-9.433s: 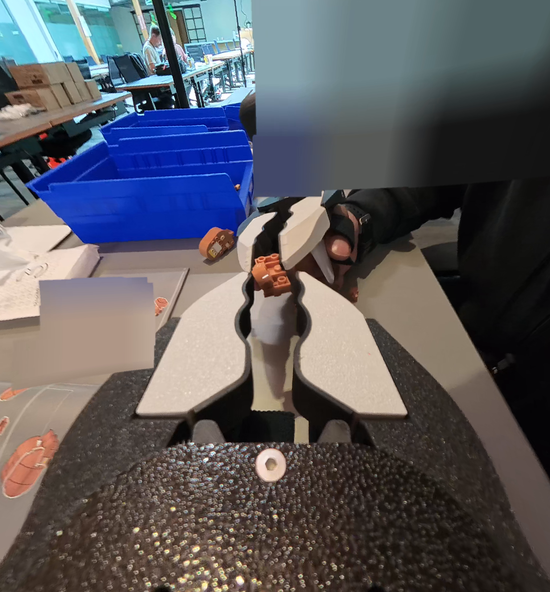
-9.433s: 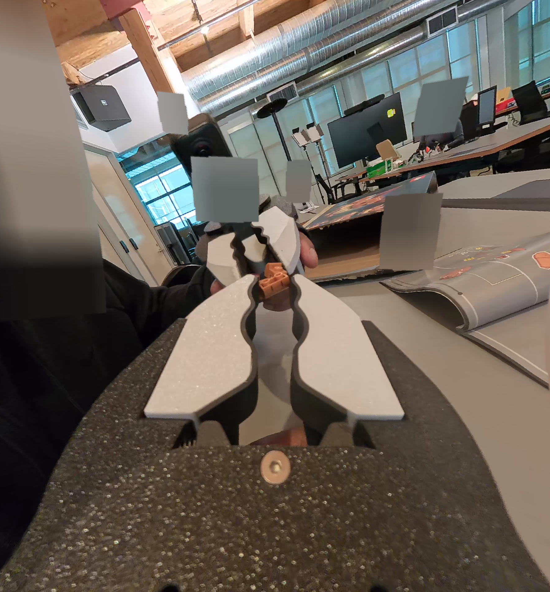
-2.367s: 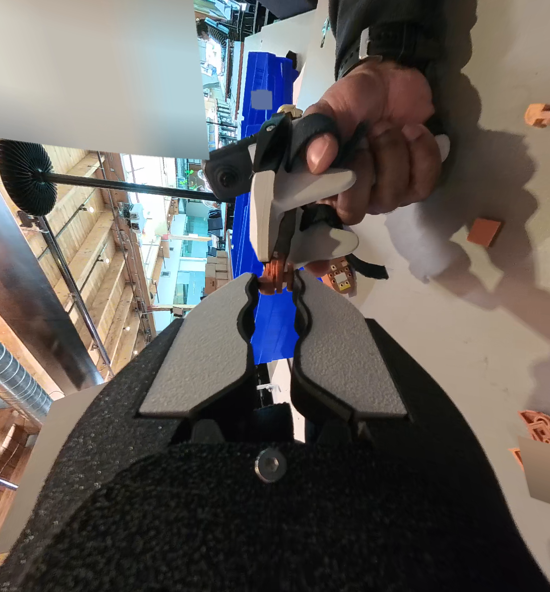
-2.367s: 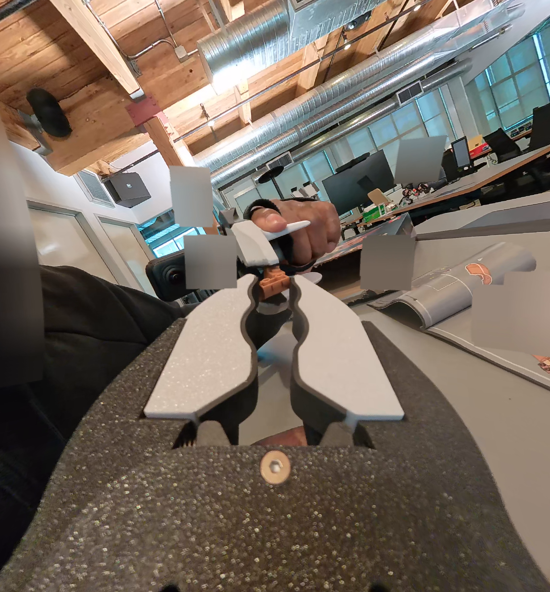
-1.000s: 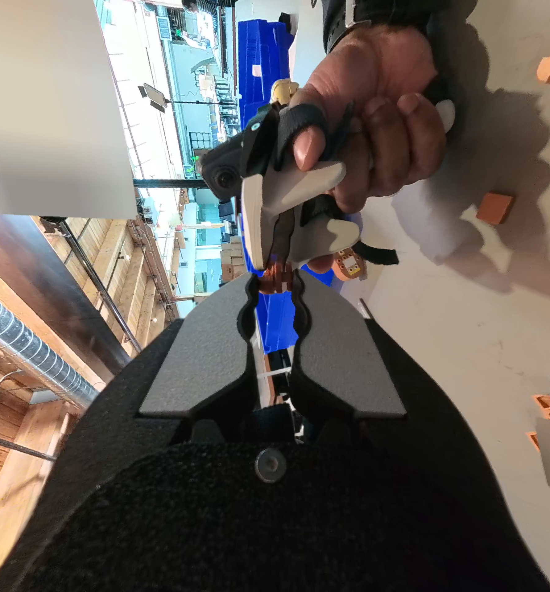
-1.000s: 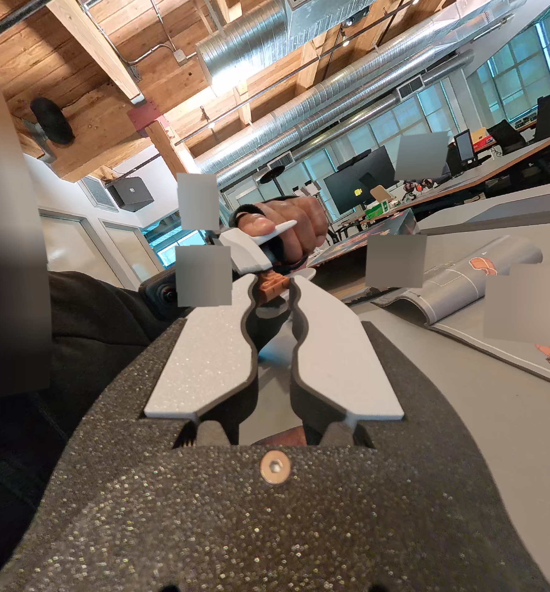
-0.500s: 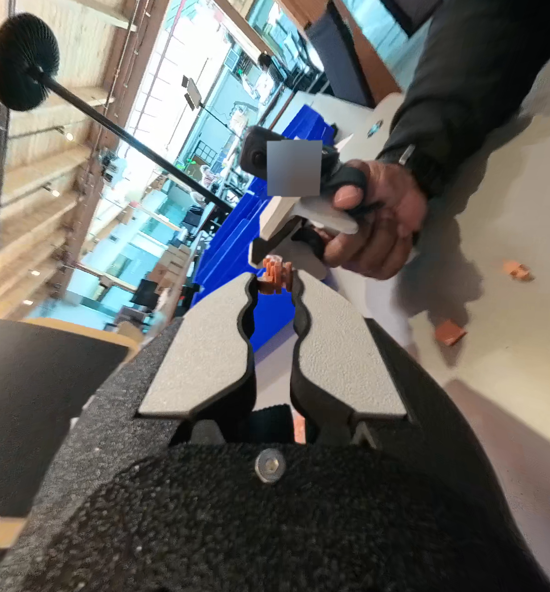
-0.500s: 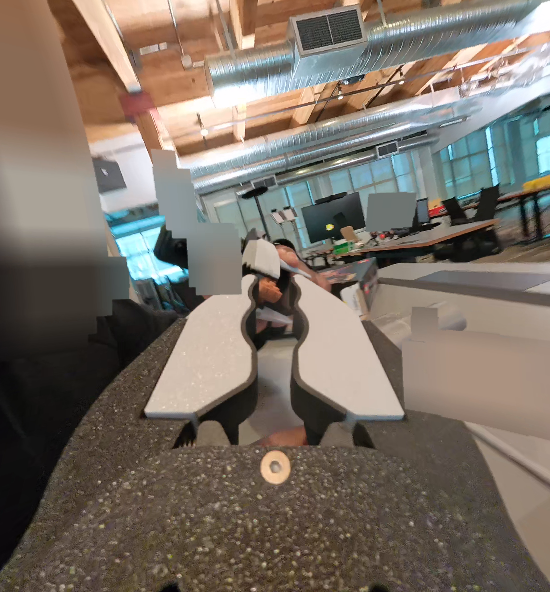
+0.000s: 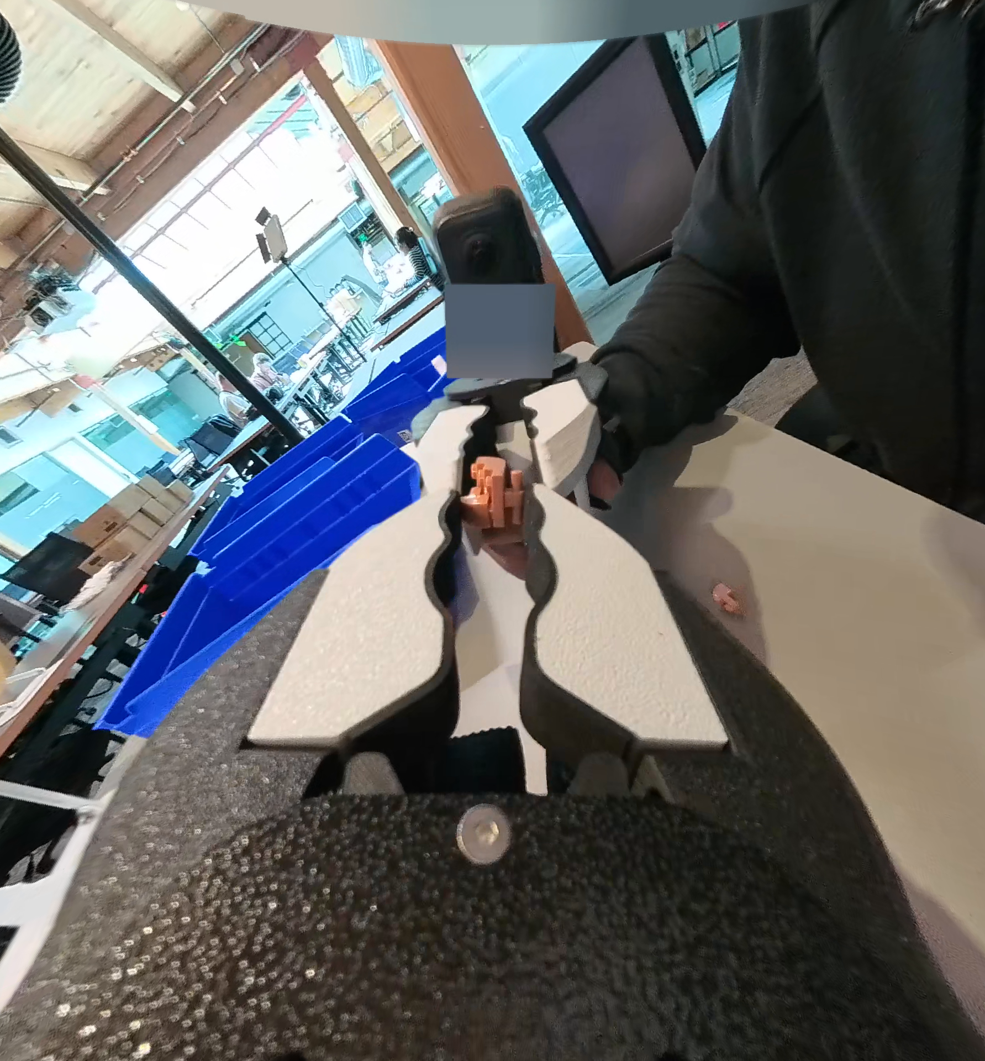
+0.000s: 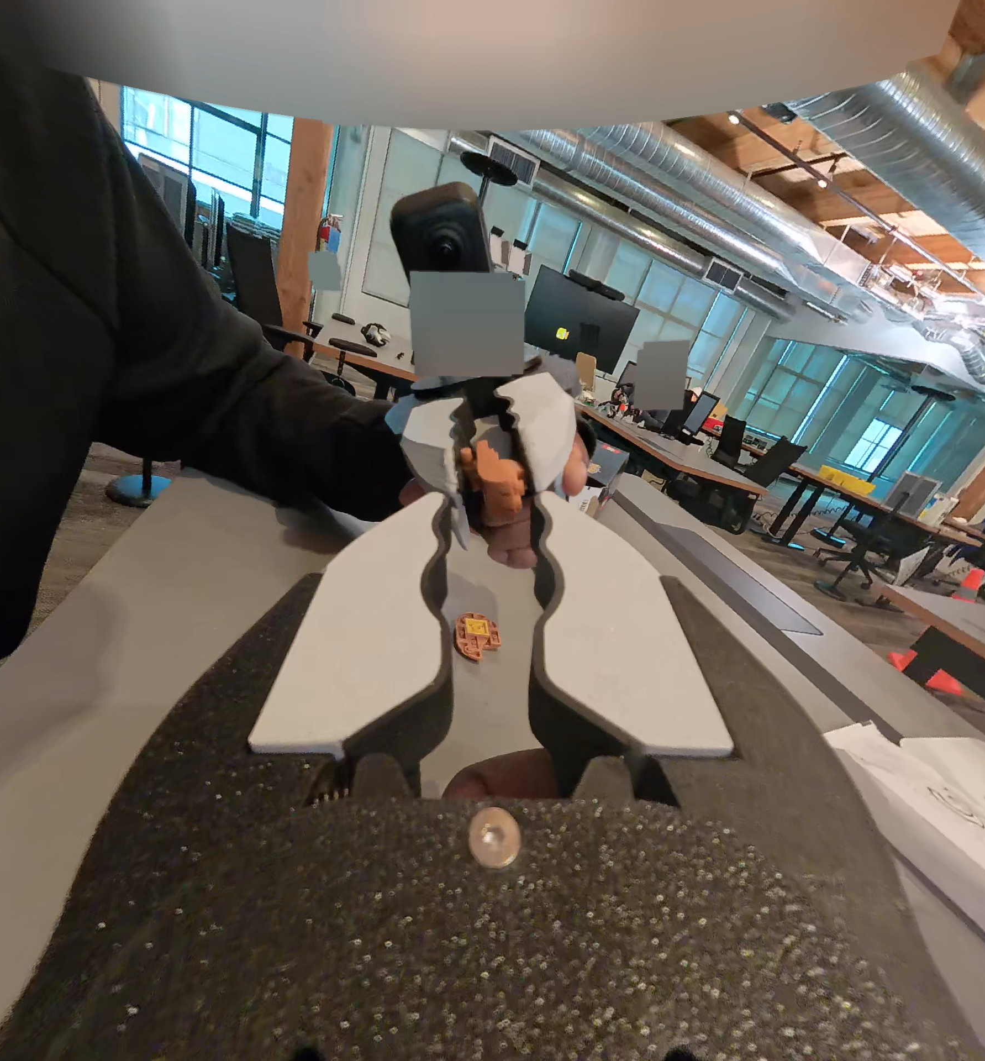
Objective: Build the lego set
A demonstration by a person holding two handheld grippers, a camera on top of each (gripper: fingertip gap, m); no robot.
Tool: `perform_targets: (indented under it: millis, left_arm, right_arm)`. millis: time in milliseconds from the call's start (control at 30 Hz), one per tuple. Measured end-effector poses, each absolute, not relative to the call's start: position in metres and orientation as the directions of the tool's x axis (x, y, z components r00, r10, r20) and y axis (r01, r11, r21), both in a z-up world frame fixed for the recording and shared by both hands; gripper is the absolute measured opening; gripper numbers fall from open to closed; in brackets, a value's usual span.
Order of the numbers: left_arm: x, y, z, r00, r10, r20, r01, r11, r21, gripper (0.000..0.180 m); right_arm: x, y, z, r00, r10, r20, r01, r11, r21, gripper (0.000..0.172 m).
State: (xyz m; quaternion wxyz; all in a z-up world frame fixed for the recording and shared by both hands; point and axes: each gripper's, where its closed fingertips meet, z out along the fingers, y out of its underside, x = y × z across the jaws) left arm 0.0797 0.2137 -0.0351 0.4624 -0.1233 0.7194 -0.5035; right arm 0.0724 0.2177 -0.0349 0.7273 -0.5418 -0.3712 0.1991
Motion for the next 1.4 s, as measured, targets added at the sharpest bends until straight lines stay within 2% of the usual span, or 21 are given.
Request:
perform_targets:
  millis: [967,1000,1400]
  left_arm:
    - [0.0779,0.2209,-0.042,-0.52,-0.624,-0.584,0.303,0.504,-0.809,0.018]
    - [0.077,0.2207,-0.0428,-0.527,-0.618,-0.583,0.302,0.505,-0.808,0.018]
    - [0.077,0.2176,-0.0421,-0.523,-0.62,-0.585,0.315,0.496,-0.809,0.019]
  right_arm:
    - [0.071,0.2239,-0.0422,0.67,0.629,0.394,0.217,0.341,-0.915,0.016]
    - [0.0718,0.2239,-0.0416,0.672,0.628,0.392,0.214,0.342,-0.915,0.01]
    - [0.0724,0.2228,-0.0399,0.674,0.598,0.434,0.245,0.374,-0.895,0.011]
